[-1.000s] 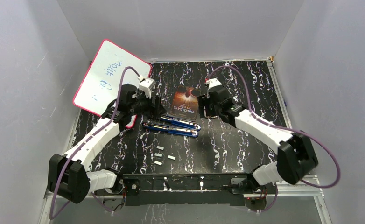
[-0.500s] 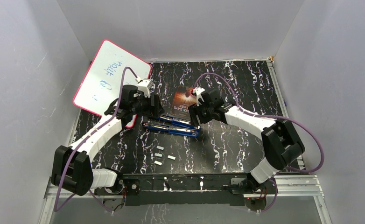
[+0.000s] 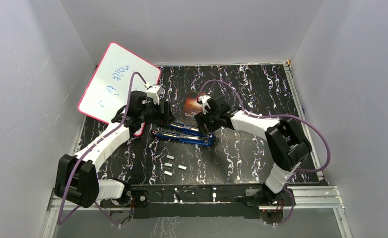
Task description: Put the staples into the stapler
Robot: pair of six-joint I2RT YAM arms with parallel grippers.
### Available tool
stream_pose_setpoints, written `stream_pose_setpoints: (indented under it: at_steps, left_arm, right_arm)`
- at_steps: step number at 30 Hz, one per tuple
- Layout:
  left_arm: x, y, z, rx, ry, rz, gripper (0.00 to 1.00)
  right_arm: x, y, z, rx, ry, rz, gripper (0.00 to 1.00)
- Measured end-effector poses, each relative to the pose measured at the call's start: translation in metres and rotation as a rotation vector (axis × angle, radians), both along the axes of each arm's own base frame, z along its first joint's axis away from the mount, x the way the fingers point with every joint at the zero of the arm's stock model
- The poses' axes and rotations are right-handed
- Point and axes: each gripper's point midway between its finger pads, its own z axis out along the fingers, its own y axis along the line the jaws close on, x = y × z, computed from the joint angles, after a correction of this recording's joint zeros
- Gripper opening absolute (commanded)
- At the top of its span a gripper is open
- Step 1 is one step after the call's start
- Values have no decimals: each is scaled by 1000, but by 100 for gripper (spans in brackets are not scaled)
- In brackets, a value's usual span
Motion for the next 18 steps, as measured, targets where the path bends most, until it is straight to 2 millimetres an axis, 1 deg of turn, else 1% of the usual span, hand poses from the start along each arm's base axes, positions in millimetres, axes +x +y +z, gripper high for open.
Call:
stream_pose_setpoints:
  at_steps: [4,12,18]
  left_arm:
    - [-2,1,-4,3,7,0,77]
    - [-2,1,-3,2,6,0,77]
    - [-2,1,-5,3,6,0,77]
  right_arm:
    - [-1,5,-4,-23,-12,18,73]
    - [-5,8,-9,-76,-38,33,73]
    - [-15,10,-12,-101,-31,61,72]
